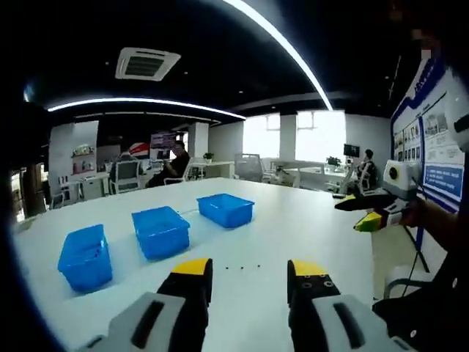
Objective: Pick up the resistors one by one and place each resistor into its matching bin, sorting the parts by color and model until every resistor is separated into the correct bin for its type
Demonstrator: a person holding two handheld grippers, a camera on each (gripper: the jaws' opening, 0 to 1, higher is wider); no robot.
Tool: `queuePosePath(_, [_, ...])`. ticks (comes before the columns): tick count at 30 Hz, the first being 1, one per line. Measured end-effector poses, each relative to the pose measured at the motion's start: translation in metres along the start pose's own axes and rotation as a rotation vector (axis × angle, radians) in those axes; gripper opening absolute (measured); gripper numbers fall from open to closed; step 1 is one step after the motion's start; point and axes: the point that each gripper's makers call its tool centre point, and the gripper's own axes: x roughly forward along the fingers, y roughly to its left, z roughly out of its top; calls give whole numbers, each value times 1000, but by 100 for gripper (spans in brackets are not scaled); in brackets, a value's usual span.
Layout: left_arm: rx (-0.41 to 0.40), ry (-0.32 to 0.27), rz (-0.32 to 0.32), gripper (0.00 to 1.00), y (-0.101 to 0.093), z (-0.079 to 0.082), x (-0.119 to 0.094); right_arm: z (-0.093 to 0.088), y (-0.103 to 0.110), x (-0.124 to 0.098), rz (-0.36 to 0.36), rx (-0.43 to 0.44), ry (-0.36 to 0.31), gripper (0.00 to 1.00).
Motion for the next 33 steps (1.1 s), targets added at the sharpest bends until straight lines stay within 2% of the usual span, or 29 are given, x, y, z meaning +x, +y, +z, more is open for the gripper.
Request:
queuePosePath(2, [23, 53, -31, 43, -4, -1, 11, -5, 0, -1, 4, -1, 11, 51])
queuePosePath(3, [29, 111, -45, 43, -6, -4, 20, -8, -1, -3, 3, -1, 20, 51])
queuePosePath(5, [50, 153, -67, 42, -7, -3, 33, -12, -3, -4, -4, 0, 29, 51])
queuePosePath(7, [72, 223, -101, 41, -11, -7, 46, -17, -5, -7, -6, 10, 38, 52])
queuePosePath(11, [232, 342, -144, 37, -10, -17, 71, -26, -9, -10, -14, 29, 55, 52])
queuePosePath(13, [210, 400, -191, 36, -16, -22, 81, -31, -9, -12, -16, 38, 63, 52])
queuePosePath(16, [164, 436, -214, 29, -15, -20, 97, -35, -10, -15, -18, 47, 69, 52])
queuePosePath(17, [140, 464, -226, 28, -15, -22, 100, -37, -11, -16, -20, 52, 70, 52])
queuePosePath(19, [98, 508, -254, 28, -15, -26, 106, -39, -12, -17, -26, 63, 71, 52])
queuePosePath(21, [89, 531, -261, 28, -12, -28, 114, -42, -13, -19, -32, 68, 74, 52])
queuePosePath(23, [76, 580, -301, 28, -16, -34, 116, -44, -15, -21, -39, 76, 75, 52])
queuePosePath(27, [135, 661, -314, 27, -15, -45, 122, -49, -18, -24, -53, 90, 79, 52])
queuePosePath(33, [171, 718, -324, 21, -17, -57, 131, -54, -22, -27, -69, 108, 81, 51])
